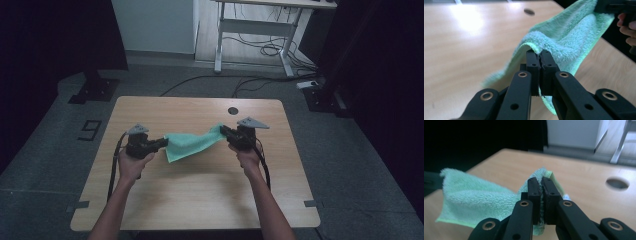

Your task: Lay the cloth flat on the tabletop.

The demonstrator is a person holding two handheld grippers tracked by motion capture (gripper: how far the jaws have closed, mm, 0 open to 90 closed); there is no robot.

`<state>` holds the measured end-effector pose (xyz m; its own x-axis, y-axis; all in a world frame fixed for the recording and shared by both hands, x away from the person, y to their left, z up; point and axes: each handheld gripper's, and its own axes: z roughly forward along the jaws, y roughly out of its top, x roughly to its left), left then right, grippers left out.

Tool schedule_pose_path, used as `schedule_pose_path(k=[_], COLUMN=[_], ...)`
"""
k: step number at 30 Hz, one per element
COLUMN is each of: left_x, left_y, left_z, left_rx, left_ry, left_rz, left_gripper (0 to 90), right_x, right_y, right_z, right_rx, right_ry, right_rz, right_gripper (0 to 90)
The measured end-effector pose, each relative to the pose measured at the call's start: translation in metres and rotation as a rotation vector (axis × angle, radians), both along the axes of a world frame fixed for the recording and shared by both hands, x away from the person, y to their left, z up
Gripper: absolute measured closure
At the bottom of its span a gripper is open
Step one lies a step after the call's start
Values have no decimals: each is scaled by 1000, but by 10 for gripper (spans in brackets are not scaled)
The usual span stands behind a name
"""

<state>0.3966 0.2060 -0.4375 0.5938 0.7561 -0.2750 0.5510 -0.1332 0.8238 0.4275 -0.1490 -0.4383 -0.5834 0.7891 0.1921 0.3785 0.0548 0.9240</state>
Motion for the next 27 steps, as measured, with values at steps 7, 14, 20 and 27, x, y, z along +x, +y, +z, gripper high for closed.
schedule_pose_path(k=[7,14,20,27], left_x=[-20,-49,-65,-55], left_y=[-12,-25,-30,-28], left_z=[-17,-73,-89,-73], left_rx=[-4,23,57,62], left_ry=[55,193,187,115], left_rz=[-81,-153,-145,-100], left_gripper=[866,836,673,551], right_x=[-32,-80,-105,-94], right_y=[-21,-49,-58,-59], right_z=[0,-59,-73,-57], right_rx=[0,-84,-138,-114], right_ry=[-20,142,102,38], right_rz=[0,-10,-22,-12], right_gripper=[857,808,536,506])
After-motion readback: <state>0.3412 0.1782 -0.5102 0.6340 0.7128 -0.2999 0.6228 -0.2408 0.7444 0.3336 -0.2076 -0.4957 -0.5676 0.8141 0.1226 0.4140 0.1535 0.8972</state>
